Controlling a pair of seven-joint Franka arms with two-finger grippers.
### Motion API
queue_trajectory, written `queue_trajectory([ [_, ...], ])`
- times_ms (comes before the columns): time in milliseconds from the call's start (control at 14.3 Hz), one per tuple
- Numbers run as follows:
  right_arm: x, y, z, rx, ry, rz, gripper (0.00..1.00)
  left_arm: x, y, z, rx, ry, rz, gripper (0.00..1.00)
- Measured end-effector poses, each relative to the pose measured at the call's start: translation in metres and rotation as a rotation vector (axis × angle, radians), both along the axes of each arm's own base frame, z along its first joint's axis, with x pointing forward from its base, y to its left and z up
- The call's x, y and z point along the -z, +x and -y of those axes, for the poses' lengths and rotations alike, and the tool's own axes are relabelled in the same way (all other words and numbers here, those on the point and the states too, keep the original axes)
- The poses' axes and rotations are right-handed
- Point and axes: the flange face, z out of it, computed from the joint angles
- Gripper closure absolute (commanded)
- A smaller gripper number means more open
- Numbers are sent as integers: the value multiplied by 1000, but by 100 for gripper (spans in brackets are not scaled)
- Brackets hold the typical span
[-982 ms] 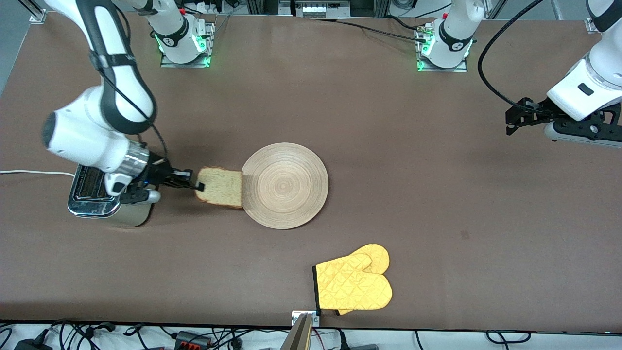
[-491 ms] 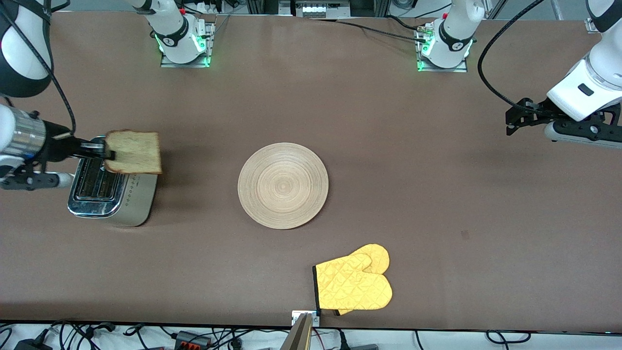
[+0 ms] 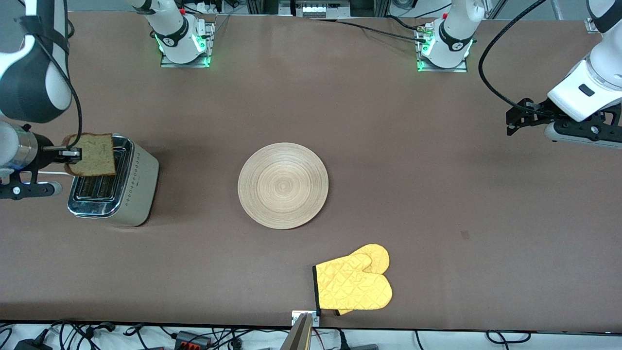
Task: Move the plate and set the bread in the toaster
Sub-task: 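Lift the bread with the right gripper over the toaster slot, then lower the bread into the toaster slot and open the right gripper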
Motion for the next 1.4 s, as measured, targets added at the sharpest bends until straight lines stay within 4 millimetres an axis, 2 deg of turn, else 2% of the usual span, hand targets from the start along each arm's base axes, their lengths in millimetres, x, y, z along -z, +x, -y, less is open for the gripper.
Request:
queue_trajectory([
  [210, 15, 7, 2, -12, -50, -12, 100, 0, 0, -1, -1, 0, -2, 0],
  [701, 29, 22, -2, -39, -64, 33, 100, -3, 0, 1, 2, 0, 5, 0],
  [1122, 66, 36, -5, -34, -82, 36, 100, -2, 1, 2, 3, 0, 4, 0],
  [1402, 72, 40, -7, -10, -91, 51, 100, -1, 2, 2, 2, 0, 3, 0],
])
